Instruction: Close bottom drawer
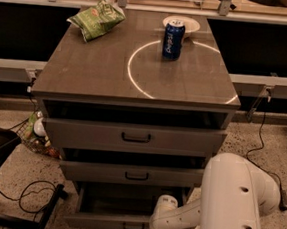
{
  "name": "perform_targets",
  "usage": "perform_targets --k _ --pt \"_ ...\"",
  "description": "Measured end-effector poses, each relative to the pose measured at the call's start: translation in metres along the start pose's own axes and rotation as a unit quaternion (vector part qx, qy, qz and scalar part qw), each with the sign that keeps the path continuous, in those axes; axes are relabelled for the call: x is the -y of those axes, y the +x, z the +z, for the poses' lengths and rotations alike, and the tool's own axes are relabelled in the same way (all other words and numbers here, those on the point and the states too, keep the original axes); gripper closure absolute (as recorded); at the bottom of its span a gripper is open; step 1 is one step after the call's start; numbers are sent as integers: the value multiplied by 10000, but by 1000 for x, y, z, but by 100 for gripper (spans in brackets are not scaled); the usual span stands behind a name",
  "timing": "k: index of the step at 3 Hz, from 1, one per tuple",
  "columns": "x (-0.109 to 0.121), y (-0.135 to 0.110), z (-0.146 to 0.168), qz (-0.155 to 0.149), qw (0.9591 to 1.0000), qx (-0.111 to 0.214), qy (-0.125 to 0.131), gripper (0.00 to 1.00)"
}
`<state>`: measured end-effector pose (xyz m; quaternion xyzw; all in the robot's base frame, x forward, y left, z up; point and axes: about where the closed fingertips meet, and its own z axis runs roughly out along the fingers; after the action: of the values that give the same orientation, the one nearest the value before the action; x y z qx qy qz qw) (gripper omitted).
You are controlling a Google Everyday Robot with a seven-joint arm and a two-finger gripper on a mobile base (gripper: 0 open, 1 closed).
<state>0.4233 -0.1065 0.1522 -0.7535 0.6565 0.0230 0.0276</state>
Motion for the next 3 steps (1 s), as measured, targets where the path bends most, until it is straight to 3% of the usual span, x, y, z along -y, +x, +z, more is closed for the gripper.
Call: perform_targets --k 1,3 --pt "19 -4 9 -33 9997 -76 221 100" --pt "94 -7 26 -196 9961 -227 831 100"
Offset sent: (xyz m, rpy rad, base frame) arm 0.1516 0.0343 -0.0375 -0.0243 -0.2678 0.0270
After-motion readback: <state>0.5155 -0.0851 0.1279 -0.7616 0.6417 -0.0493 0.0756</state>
